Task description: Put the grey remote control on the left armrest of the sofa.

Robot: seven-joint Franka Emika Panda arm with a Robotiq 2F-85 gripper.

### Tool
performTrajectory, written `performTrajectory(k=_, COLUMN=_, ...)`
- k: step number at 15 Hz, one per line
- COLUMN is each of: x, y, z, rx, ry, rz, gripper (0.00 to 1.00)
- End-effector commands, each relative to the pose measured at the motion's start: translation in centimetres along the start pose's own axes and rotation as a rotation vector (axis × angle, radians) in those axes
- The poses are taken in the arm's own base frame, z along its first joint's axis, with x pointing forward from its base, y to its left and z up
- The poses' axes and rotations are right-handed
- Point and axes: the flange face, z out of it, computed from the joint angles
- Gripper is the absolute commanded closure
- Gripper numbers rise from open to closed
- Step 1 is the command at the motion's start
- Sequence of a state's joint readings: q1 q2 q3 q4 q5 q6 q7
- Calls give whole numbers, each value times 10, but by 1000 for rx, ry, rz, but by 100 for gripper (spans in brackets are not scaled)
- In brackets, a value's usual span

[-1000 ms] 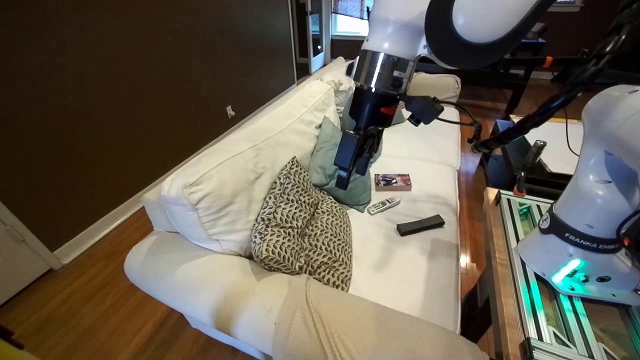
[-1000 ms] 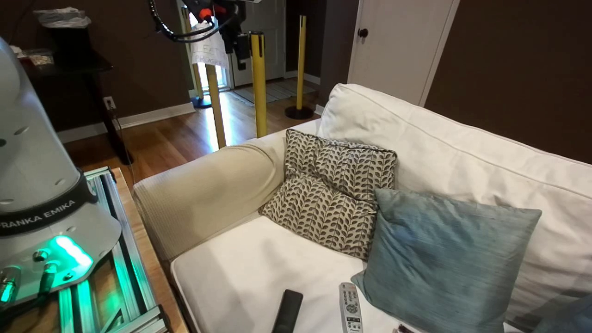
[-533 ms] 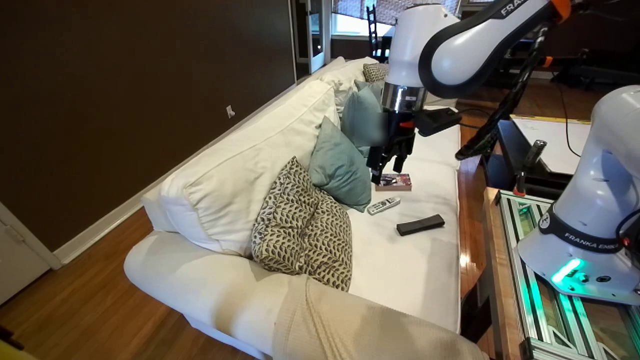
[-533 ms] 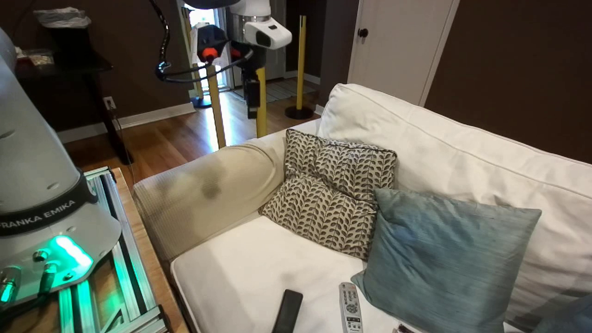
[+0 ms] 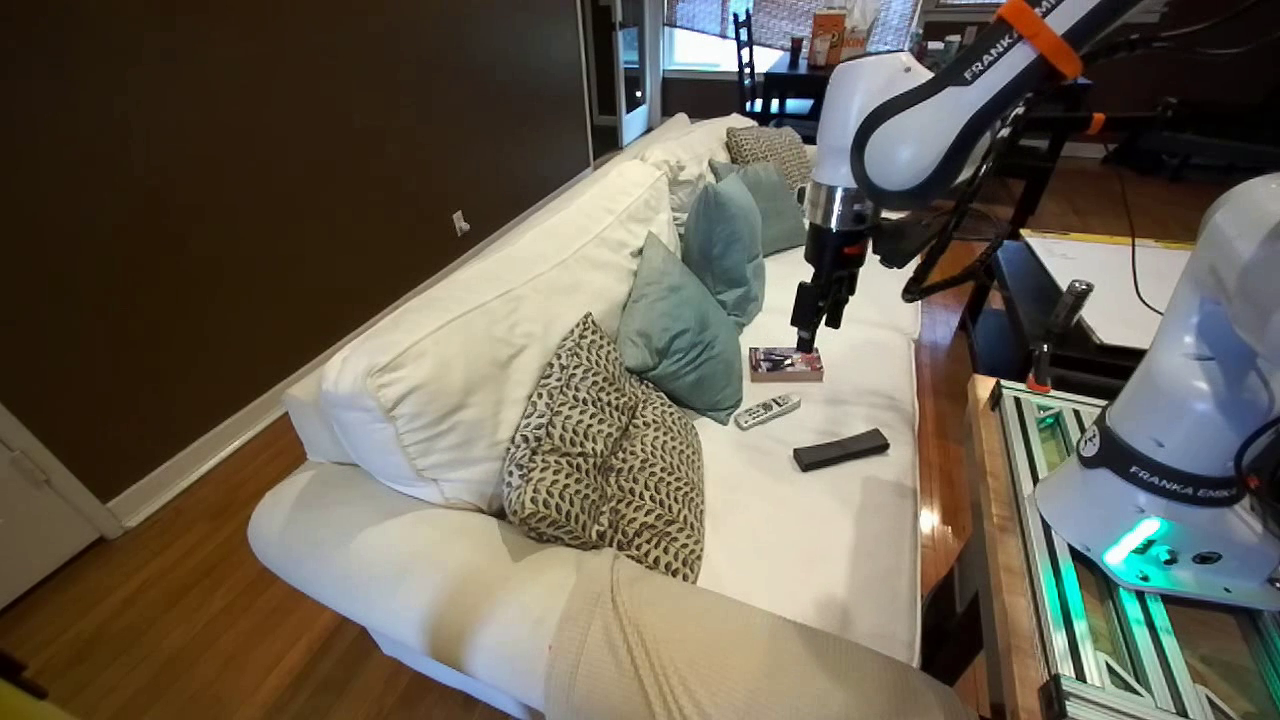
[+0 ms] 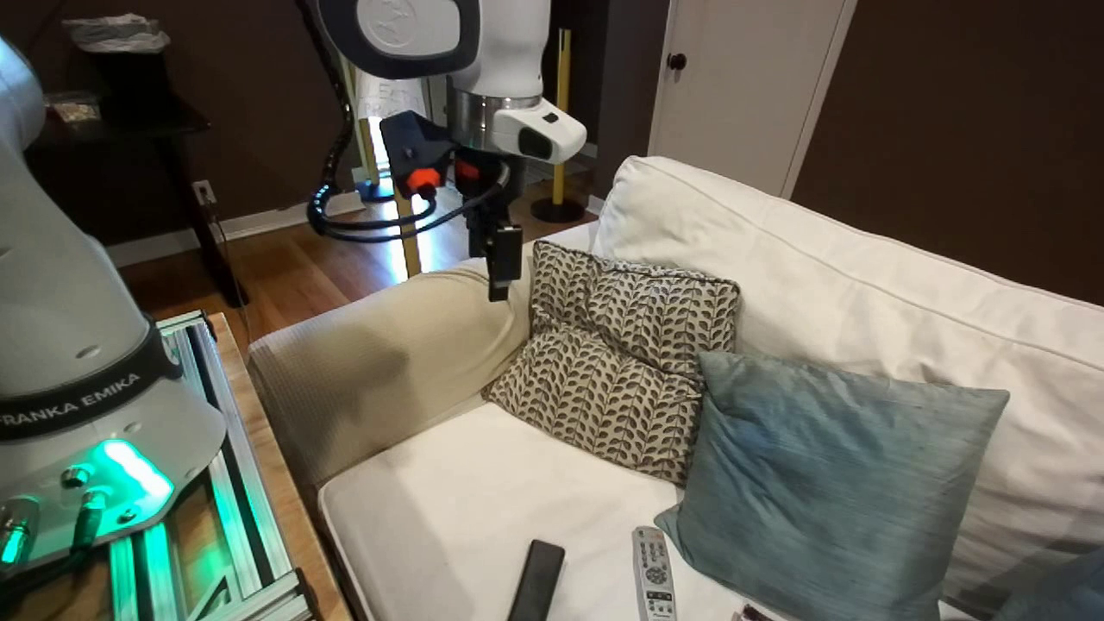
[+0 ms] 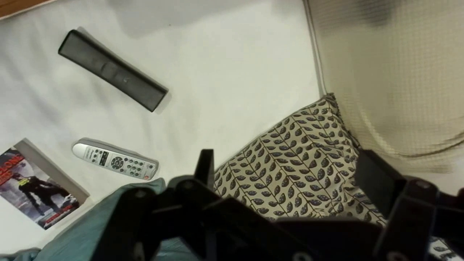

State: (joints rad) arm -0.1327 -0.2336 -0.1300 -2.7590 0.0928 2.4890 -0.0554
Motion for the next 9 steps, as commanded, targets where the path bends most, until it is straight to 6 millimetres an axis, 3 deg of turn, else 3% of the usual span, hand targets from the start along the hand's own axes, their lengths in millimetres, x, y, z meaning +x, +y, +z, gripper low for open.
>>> performTrajectory(k=1, x=7, y=30, z=19, rx=-21, ry=29, rz=-77, gripper=0)
performTrajectory(k=2, x=9, y=39, z=23, rx=-3, ry=49, rz=-29, gripper=0)
performTrajectory(k=3, x=6, y=26, z=10, rx=-6, ry=36, rz=-35, gripper=0)
performTrajectory(k=5, x=8, y=36, z=17, rx=-10, ry=44, rz=-27, gripper=0)
performTrajectory(k=9, x=9, y=38, z=20, rx=-12, ry=38, rz=-27, gripper=0)
